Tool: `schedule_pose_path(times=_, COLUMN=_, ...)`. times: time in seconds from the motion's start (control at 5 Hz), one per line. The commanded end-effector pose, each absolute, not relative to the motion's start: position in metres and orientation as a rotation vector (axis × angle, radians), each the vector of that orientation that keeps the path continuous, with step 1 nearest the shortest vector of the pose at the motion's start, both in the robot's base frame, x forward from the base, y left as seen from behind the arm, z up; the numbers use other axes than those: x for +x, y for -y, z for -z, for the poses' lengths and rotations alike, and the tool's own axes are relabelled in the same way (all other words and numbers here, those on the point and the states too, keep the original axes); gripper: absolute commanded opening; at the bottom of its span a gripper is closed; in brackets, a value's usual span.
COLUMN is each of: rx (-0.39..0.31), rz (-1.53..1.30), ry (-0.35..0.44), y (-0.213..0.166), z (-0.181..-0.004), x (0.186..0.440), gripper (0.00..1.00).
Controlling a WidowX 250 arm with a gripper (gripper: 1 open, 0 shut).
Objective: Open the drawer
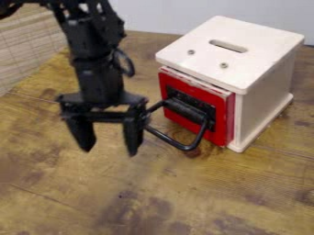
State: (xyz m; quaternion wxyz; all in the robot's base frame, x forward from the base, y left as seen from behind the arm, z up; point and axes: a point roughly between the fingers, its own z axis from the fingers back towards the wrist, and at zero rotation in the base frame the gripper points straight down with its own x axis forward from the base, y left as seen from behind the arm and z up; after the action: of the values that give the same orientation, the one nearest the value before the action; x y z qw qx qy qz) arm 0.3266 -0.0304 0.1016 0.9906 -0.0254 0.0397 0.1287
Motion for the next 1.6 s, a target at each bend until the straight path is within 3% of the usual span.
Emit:
schedule_pose_path(times=0.0, rx=-0.08, rz=-0.376, ry=0.02, y=0.043, z=-0.113, x=0.357, gripper=1.0)
schedule_pose_path(times=0.2, rx=-0.096, rz=-0.477, ry=0.055, y=0.044, z=-0.109, x=0.377, gripper=1.0)
schedule_pose_path(times=0.6, rx=-0.125, rz=-0.642, ry=0.101, y=0.05, z=-0.103, x=0.375, gripper=1.0)
schedule_pose_path(times=1.4, rx=-0.132, rz=-0.798, ry=0.121, y=0.048, z=-0.093, x=0.374, gripper=1.0)
